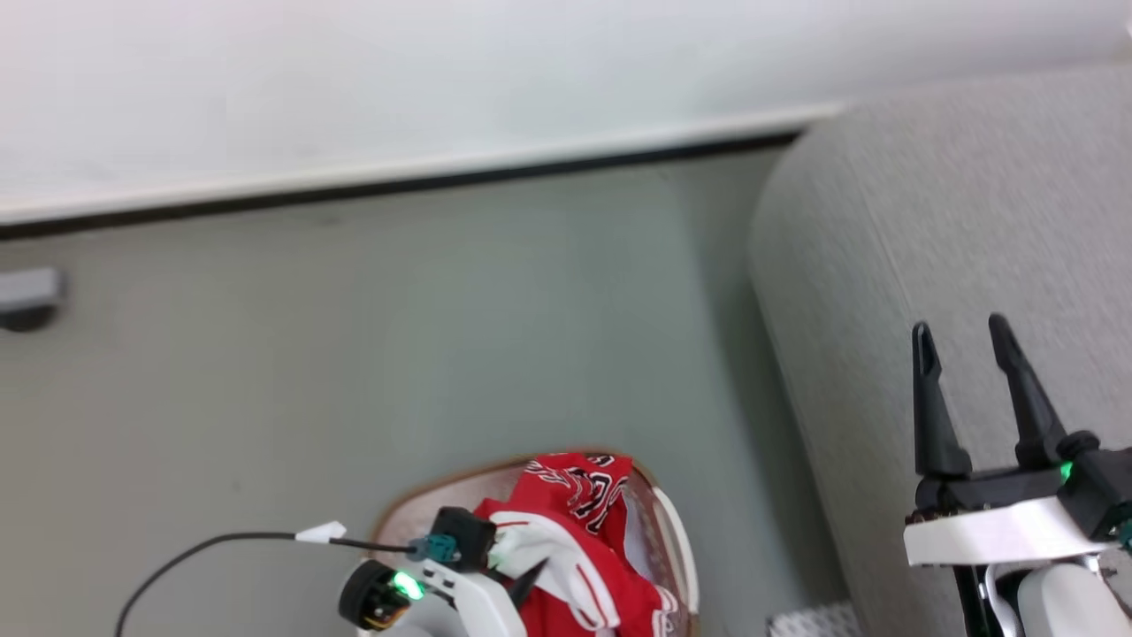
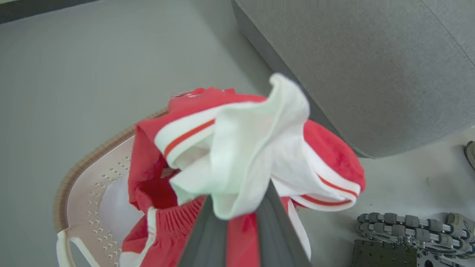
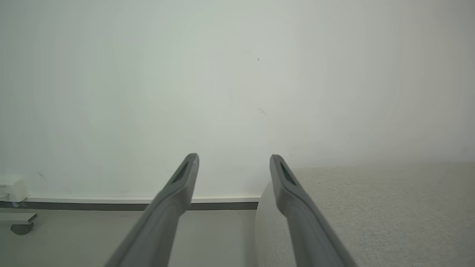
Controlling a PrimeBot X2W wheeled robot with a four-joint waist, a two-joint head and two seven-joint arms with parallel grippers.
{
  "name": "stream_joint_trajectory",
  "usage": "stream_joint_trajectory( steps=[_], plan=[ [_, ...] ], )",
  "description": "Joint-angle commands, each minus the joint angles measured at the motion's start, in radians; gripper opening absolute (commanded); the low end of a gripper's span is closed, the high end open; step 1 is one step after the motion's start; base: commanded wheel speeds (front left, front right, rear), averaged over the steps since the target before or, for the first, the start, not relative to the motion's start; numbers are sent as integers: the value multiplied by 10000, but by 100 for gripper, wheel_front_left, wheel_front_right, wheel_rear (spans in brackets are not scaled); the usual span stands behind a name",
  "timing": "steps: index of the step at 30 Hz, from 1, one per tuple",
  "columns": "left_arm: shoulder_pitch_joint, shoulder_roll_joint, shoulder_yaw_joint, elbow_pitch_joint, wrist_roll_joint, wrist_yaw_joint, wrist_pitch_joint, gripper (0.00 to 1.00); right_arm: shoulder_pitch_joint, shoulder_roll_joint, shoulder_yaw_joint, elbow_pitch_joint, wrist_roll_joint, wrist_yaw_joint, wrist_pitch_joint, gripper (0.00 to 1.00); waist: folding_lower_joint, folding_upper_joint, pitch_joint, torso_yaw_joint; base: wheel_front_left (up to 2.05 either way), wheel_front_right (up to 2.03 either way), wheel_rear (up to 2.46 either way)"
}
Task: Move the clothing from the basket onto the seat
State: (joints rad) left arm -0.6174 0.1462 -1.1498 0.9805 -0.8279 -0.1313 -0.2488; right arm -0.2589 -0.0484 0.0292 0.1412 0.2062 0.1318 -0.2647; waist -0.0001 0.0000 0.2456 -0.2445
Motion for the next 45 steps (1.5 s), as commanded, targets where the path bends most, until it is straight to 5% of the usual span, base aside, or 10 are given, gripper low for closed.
stream_joint_trajectory(
  steps=[1, 16, 33, 45],
  plan=[
    [101, -19, -25, -110, -45, 12, -90, 0, 172, -36, -8, 69, -71, -21, 3, 100, 1, 0, -697, 649, 0, 0, 0],
    [299, 320, 1879, -2787, 835, 254, -166, 0, 829, -36, 176, 493, 18, -21, 3, 100, 1, 0, -2202, 1652, 0, 0, 0],
    [-595, 1056, 3898, -6008, 1907, 880, -169, 0, 1020, -34, 1172, 710, 382, -21, 5, 100, 1, 0, -2481, 2069, 0, 0, 0],
    [-189, 1275, 3999, -6846, 1963, 1139, -160, 0, 931, -37, 1991, 865, 419, -21, 5, 100, 1, 0, -2469, 2123, 0, 0, 0]
  ],
)
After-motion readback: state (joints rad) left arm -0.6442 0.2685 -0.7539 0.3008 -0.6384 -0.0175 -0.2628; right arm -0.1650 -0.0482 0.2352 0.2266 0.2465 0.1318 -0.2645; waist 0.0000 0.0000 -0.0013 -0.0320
